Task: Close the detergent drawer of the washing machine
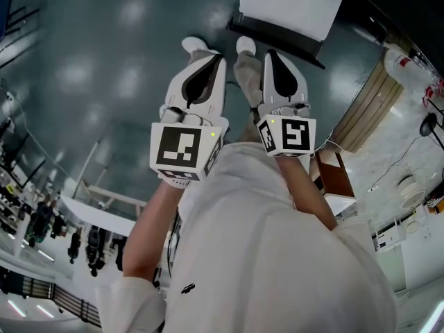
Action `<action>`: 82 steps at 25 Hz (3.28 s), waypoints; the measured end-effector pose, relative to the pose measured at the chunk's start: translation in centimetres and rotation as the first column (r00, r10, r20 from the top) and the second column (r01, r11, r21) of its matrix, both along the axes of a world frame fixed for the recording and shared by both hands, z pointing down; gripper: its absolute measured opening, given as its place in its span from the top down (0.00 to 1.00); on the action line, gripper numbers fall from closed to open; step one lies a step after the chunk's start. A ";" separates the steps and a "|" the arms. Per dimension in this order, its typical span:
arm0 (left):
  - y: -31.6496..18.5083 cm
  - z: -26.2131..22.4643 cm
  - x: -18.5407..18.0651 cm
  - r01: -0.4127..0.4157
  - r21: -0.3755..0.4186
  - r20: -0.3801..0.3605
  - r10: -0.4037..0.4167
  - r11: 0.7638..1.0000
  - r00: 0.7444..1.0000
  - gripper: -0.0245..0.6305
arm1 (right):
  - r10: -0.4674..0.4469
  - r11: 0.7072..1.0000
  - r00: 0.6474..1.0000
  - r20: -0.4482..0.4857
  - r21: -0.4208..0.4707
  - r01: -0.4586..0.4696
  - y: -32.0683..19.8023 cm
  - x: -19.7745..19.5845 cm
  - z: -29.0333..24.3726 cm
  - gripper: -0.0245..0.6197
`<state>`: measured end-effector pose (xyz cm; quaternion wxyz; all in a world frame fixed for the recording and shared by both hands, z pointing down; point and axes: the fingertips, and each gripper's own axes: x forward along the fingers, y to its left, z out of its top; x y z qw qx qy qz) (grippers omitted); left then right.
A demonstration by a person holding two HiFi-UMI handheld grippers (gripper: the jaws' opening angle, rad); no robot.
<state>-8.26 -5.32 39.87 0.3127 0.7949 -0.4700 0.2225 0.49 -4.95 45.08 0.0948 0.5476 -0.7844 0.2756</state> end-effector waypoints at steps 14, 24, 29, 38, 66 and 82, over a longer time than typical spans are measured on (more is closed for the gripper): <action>-0.1 1.0 -0.2 -0.008 -0.023 -0.011 0.008 1.000 1.000 0.94 | 0.089 0.996 0.995 0.050 -0.009 -0.088 -0.8 0.4 0.5 0.96; -0.8 0.9 -0.1 -0.009 -0.015 -0.042 0.009 1.000 0.999 0.94 | 0.083 0.996 0.996 0.014 0.022 -0.084 -1.1 0.4 -0.5 0.96; -0.9 0.6 -0.2 -0.003 -0.011 -0.058 0.003 1.000 0.998 0.94 | 0.078 0.996 0.997 0.011 0.033 -0.078 -1.6 0.1 -0.6 0.96; -1.8 0.8 0.3 -0.004 -0.005 -0.068 0.004 1.000 0.998 0.94 | 0.104 0.993 0.994 0.030 0.056 -0.106 -4.1 1.0 -0.5 0.96; -6.6 1.4 2.1 -0.030 0.002 -0.072 0.030 1.000 0.997 0.94 | 0.126 0.980 0.986 0.109 0.139 -0.141 -12.2 3.3 -1.4 0.96; -8.6 1.8 2.7 -0.047 -0.006 -0.078 0.046 0.999 0.996 0.94 | 0.094 0.980 0.990 0.101 0.164 -0.110 -13.2 3.1 -1.7 0.96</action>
